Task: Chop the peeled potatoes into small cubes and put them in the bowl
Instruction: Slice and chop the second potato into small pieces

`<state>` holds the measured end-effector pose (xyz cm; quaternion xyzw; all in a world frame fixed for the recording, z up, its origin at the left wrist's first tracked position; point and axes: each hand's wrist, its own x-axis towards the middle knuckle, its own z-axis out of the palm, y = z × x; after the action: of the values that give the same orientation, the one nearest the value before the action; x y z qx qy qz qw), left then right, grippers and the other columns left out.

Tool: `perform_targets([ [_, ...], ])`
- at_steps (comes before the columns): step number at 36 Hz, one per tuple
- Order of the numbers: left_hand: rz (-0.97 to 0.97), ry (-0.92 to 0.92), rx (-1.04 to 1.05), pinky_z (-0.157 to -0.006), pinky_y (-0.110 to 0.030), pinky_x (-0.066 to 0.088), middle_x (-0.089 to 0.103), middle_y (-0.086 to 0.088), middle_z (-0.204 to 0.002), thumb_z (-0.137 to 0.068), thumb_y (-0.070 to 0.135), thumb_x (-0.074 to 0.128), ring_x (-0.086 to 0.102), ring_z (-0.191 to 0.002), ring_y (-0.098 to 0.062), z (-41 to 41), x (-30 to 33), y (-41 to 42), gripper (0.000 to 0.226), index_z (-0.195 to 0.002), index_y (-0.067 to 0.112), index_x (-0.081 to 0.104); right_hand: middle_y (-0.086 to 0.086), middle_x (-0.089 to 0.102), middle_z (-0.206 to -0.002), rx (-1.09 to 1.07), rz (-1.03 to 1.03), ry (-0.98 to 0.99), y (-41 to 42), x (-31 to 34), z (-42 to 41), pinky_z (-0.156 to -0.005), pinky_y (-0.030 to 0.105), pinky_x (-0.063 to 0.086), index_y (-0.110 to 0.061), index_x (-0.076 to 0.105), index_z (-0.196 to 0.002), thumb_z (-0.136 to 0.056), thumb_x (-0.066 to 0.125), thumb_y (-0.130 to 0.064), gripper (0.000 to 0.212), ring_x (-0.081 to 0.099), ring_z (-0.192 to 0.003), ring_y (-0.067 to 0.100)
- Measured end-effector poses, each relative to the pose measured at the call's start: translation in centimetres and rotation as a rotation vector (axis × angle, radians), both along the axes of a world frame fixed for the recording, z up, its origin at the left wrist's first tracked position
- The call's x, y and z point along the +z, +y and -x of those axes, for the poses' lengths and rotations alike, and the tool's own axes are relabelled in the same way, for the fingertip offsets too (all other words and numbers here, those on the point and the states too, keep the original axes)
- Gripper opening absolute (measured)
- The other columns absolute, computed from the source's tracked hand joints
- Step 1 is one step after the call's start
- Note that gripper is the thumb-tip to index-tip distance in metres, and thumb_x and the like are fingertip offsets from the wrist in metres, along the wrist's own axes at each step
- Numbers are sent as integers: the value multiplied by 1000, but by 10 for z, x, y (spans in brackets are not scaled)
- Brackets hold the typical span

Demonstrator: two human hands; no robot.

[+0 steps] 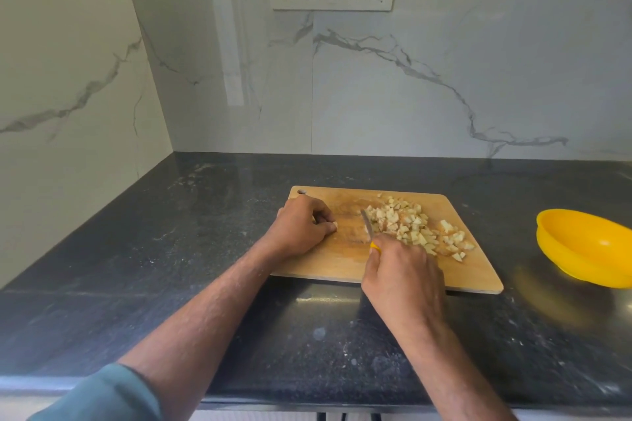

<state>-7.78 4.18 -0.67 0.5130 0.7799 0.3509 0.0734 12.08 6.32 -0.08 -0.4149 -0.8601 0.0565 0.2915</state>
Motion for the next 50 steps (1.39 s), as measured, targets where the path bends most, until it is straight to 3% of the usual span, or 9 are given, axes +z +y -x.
perform_targets([
  [2,1,-3,4,-95,-48,53,69,14,-87,-90,27,77,62,-86,-7,0,-1,0,3,-93,26,77,-5,71,-89,-38,6,-8,1,1,1,-54,16,33,-22,65,-122,-100,52,-29,26,47,-64,12],
  [10,6,-11,0,-98,-49,51,68,15,-87,-91,26,76,61,-86,-7,-1,1,0,2,-92,27,77,-4,71,-77,-5,-42,28,-2,0,-1,-49,9,21,-17,69,-122,-96,61,-24,29,43,-55,9],
  [17,6,-3,-7,-97,-48,51,69,15,-88,-91,26,76,63,-89,-8,-1,0,0,4,-95,27,77,-12,60,-81,90,17,-38,-2,-3,2,-49,12,30,-24,62,-125,-102,49,-31,27,51,-62,2],
  [23,21,7,-14,-98,-49,50,67,18,-89,-92,27,75,61,-89,-6,1,-1,1,5,-96,28,76,-11,57,-79,41,69,-111,-2,-3,2,-61,24,47,-26,61,-107,-98,49,-53,31,52,-67,5],
  [29,21,4,-19,-99,-49,51,64,19,-85,-92,25,74,59,-85,-4,0,0,1,5,-95,29,75,-9,62,-90,116,29,-68,-1,-1,0,-65,20,43,-27,47,-142,-101,50,-42,43,54,-74,10],
  [33,19,6,-15,-98,-49,51,66,18,-86,-92,26,75,61,-87,-5,0,0,1,4,-94,29,75,-8,69,-102,144,-4,-68,-3,0,-2,-67,21,38,-29,56,-137,-101,49,-41,38,48,-76,8],
  [37,18,14,-16,-98,-49,50,66,18,-86,-92,26,75,60,-87,-6,1,0,1,4,-94,29,75,-10,70,-108,164,57,-66,-2,1,-2,-71,25,41,-30,55,-137,-97,54,-45,44,57,-84,10],
  [46,21,15,-20,-98,-50,50,68,16,-89,-92,26,75,61,-89,-6,1,-1,2,3,-94,29,75,-9,62,-87,89,31,-63,1,-3,0,-60,21,36,-24,58,-132,-99,49,-37,36,52,-71,9],
  [50,9,17,-20,-99,-50,49,67,19,-86,-91,27,75,61,-88,-6,3,-2,1,1,-91,27,76,-2,68,-89,21,6,-5,5,-4,-1,-59,24,37,-23,54,-137,-100,46,-37,40,51,-68,16],
])
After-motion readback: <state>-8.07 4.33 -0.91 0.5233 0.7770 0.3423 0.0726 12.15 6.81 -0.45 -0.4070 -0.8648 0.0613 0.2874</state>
